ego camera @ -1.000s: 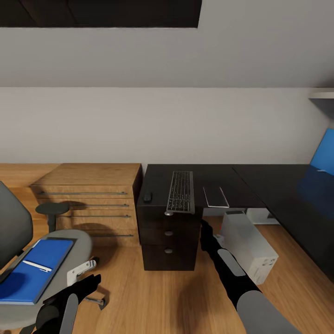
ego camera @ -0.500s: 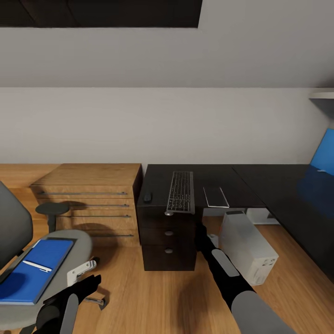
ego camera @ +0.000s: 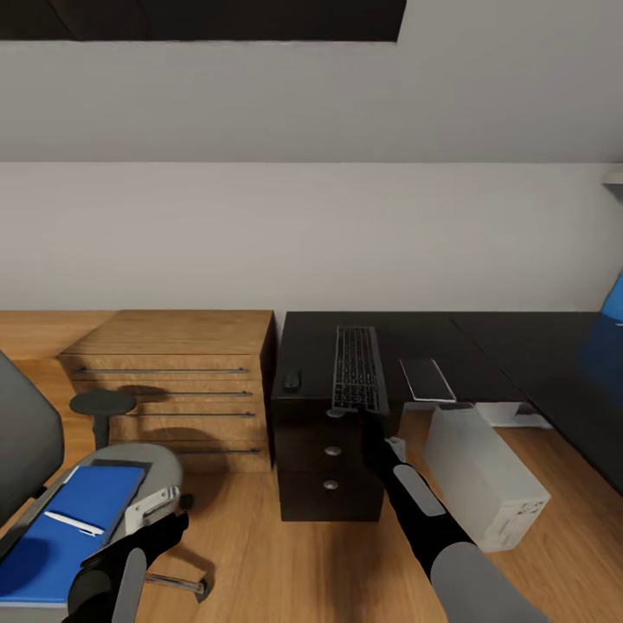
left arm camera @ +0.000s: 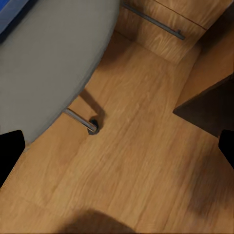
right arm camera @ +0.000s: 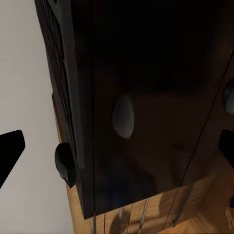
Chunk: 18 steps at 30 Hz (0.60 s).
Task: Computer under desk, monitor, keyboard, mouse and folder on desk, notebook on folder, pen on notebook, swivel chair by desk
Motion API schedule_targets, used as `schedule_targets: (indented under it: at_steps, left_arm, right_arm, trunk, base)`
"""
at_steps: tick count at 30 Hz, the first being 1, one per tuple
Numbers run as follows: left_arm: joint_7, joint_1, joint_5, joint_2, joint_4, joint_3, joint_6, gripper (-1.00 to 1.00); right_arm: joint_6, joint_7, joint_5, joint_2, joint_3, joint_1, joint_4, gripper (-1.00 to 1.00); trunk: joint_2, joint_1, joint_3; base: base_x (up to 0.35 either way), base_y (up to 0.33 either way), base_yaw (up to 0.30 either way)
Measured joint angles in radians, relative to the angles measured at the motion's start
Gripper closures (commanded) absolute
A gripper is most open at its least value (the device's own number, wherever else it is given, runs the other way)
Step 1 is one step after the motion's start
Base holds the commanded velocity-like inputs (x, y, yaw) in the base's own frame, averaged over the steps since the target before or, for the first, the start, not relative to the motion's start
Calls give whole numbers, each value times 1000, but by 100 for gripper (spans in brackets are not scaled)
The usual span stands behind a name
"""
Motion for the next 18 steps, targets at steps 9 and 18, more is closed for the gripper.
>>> schedule_targets:
  at_steps: [9,18]
  left_arm:
    - [0,0,0,0,0,1,0,-100]
    - [0,0,0,0,0,0,0,-100]
  right_arm:
    - [0,0,1,0,0,0,0,-100]
    - [-30,6,71,-1,-2,0,-4,-100]
  trunk:
    - [0,0,0]
    - [0,0,0]
  base:
    - [23,20,0]
    - [0,0,0]
